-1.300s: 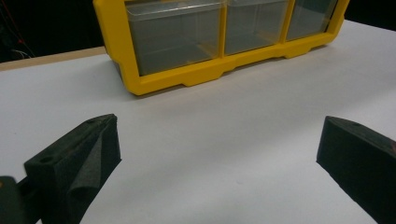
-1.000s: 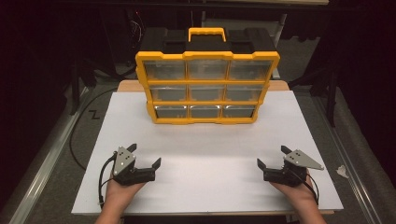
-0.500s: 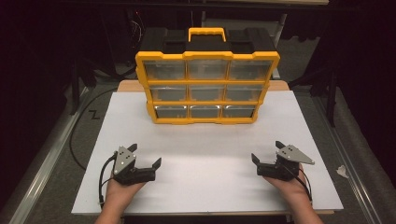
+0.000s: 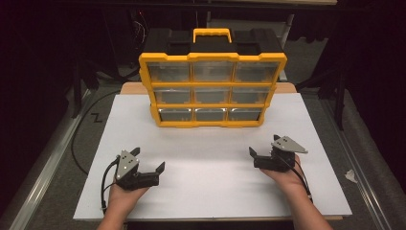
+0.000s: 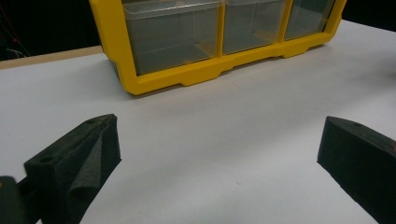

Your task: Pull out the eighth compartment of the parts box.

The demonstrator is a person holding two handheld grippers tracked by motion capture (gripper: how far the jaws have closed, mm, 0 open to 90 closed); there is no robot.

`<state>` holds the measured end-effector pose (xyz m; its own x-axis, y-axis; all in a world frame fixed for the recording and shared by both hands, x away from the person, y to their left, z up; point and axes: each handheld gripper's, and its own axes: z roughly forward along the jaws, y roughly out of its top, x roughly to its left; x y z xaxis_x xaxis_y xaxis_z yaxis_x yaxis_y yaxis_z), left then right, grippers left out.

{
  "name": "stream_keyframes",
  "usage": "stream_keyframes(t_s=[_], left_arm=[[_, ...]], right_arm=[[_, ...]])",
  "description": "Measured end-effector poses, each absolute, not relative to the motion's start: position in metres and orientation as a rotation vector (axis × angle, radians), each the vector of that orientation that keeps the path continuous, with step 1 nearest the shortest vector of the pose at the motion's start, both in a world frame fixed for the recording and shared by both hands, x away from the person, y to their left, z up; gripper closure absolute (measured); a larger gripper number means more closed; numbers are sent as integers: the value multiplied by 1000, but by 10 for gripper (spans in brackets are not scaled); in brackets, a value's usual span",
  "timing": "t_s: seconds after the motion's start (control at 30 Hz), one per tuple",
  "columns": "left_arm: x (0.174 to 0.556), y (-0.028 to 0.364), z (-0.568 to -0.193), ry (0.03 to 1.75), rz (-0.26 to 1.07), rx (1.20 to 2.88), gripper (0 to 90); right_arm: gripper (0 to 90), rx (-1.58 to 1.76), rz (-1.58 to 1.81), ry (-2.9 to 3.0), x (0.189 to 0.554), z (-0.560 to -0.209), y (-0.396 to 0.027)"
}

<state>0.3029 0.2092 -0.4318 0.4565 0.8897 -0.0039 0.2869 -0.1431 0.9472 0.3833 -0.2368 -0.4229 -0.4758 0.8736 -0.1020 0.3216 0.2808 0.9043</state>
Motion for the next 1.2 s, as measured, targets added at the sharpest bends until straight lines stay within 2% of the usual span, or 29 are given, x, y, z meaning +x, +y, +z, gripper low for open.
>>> stream_keyframes(t_s=[0.37,1.2], left_arm=[[303,209,-432,1022,733,1679,3],[303,209,-432,1021,727,1666,9]], right_arm=[[9,1100,1123,1923,413,-428,-229],[8,997,981,1977,389,-428,-236]])
